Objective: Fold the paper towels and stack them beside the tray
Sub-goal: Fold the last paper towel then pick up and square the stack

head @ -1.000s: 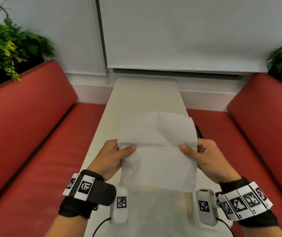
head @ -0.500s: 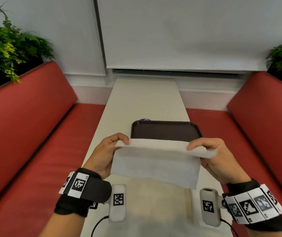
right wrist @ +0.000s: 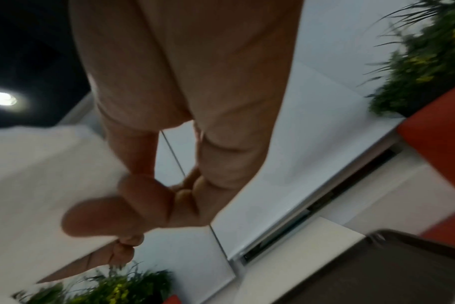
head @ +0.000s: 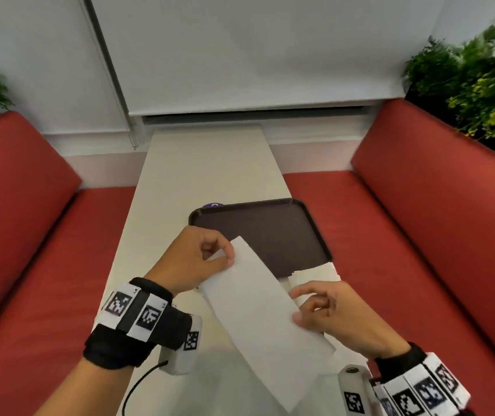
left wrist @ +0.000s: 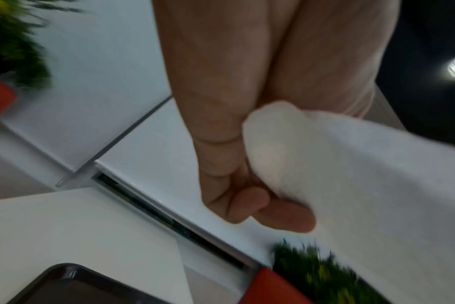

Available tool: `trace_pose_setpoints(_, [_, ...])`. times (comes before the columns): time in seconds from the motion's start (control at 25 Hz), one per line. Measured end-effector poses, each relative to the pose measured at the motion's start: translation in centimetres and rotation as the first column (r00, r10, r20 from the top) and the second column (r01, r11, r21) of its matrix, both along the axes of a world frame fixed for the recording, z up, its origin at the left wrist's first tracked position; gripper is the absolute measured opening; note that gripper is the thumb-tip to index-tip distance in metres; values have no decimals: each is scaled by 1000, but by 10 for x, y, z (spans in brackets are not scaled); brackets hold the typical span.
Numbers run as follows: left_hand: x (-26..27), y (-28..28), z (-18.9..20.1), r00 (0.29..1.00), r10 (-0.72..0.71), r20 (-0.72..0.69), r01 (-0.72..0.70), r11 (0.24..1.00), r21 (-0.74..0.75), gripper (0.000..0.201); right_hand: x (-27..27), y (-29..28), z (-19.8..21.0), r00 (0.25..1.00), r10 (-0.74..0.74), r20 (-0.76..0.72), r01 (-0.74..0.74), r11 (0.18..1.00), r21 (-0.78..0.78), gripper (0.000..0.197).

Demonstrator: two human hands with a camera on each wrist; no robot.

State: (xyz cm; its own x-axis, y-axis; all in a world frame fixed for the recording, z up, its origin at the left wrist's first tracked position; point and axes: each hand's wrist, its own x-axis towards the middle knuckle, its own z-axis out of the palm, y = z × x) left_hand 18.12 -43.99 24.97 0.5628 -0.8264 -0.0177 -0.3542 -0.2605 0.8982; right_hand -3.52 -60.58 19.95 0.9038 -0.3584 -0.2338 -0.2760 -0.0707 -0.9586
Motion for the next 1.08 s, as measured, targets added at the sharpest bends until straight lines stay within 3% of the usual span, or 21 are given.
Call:
trace_pose_setpoints(0.08, [-3,-34,-20,977,-141,162,111,978,178,14,-16,0,-27,985,-169,-32,167,985,-53,6])
trace_pose_setpoints(0.2, [-9,-86,-65,898,-378,224,250,859,447,32,-40,-4,-67,921,-375,-104,360,923,-137,8])
trace_pose_setpoints(0.28, [-17,-120,-90,852,-471,230,303,800,518,39,-51,-8,-82,866,-475,-155,445,874,-195,11])
trace_pose_setpoints(0.36, [-27,-155,-108,821,-512,252,340,793,505,38,-58,-21,-94,792,-584,-178,529,803,-275,13])
trace_pose_setpoints(0.52, [-40,-207,-133,869,-434,239,292,838,460,20,-58,-52,-110,671,-696,-256,581,708,-401,14])
trace_pose_setpoints(0.64, [-39,-231,-159,896,-383,225,243,847,473,10,-51,-64,-123,647,-680,-345,526,725,-445,15])
trace_pose_setpoints(0.8, [-40,-243,-193,897,-408,170,262,800,539,17,-47,-69,-141,582,-680,-446,536,733,-419,16])
trace_pose_setpoints(0.88, [-39,-242,-204,906,-413,95,290,766,574,22,-48,-71,-141,555,-683,-476,523,731,-439,7])
trace_pose_setpoints(0.92, [-37,-240,-209,912,-404,73,295,768,568,25,-49,-73,-141,551,-672,-495,492,740,-458,11])
trace_pose_setpoints(1.0, [-37,-233,-208,933,-338,119,236,829,507,33,-50,-81,-141,556,-669,-493,508,743,-436,44])
trace_pose_setpoints(1.08, [-41,-217,-201,991,-55,126,3,924,383,50,-42,-95,-142,559,-682,-471,582,728,-363,78])
